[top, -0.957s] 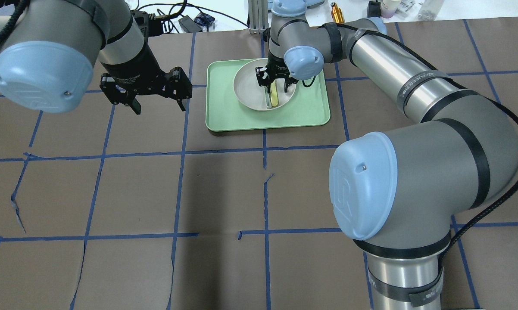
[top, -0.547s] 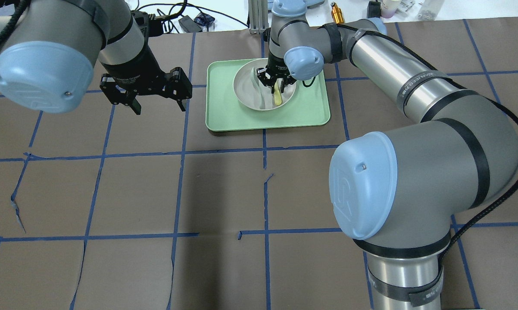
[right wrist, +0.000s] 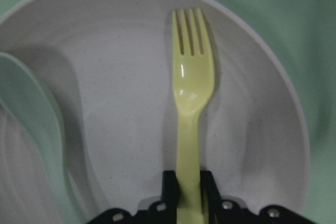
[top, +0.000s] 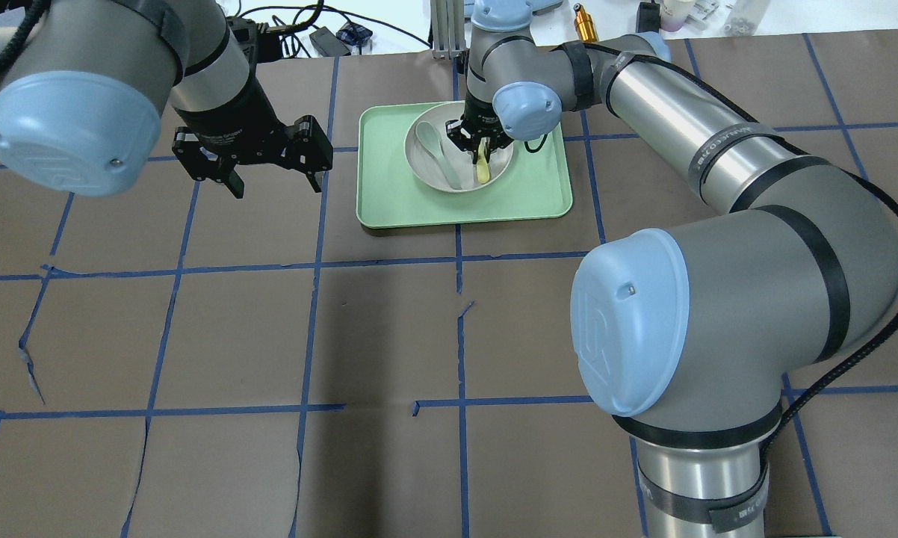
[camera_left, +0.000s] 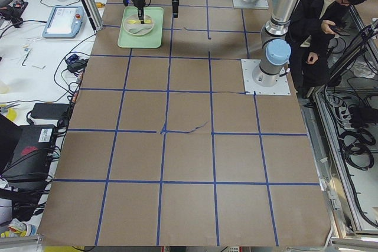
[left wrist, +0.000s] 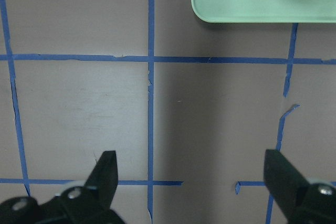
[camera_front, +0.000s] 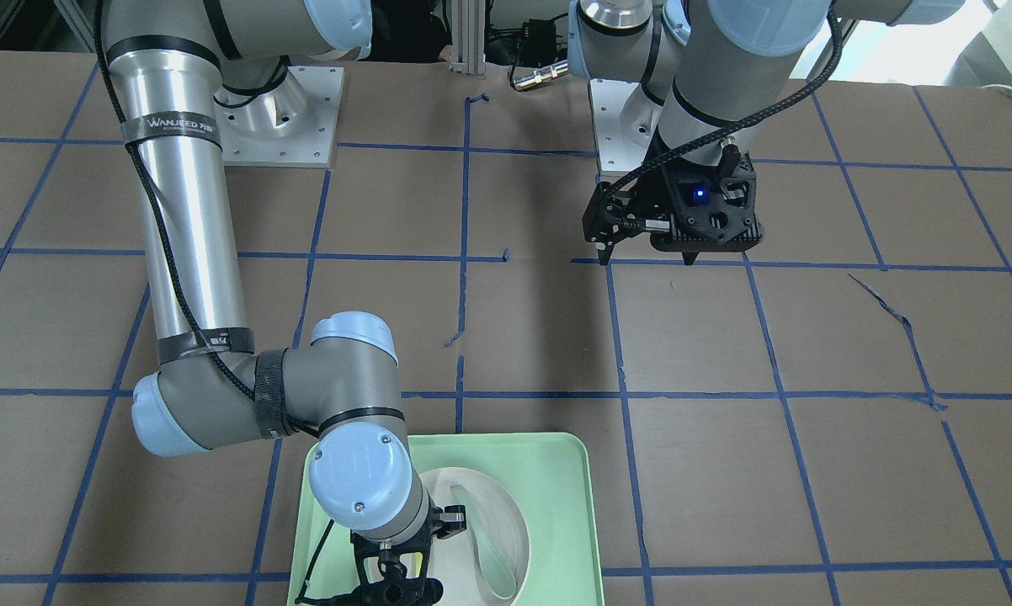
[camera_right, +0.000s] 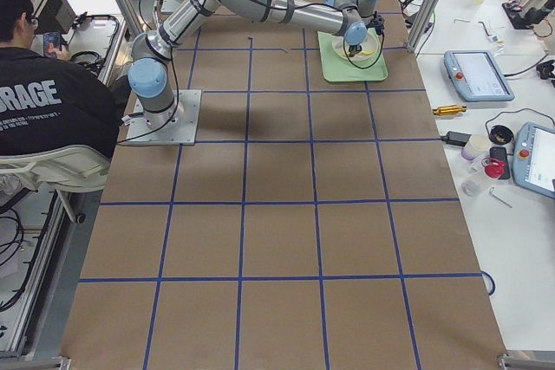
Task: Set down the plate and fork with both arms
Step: 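Lift the yellow fork with the right gripper and move it beside the plate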
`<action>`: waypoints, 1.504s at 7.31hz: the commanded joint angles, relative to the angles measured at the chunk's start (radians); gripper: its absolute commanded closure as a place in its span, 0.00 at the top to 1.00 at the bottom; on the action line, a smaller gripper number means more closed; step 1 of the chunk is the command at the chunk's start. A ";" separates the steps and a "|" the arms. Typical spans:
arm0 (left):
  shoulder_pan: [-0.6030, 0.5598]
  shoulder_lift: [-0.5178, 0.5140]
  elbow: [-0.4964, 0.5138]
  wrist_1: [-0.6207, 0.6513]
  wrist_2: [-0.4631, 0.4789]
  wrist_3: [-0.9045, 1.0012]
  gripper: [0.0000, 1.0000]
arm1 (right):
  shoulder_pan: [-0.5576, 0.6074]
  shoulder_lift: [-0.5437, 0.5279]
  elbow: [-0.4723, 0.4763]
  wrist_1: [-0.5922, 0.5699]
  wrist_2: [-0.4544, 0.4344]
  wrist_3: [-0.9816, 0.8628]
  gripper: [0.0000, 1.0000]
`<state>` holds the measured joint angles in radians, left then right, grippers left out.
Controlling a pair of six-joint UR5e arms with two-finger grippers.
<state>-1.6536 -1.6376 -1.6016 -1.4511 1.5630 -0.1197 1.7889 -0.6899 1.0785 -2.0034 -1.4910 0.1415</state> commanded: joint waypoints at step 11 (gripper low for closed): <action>0.005 0.001 0.002 0.014 -0.001 0.000 1.00 | -0.123 -0.103 0.192 -0.130 0.003 -0.088 0.12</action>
<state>-1.6490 -1.6377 -1.6000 -1.4375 1.5622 -0.1197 1.6668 -0.8114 1.2673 -2.0889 -1.4915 0.0371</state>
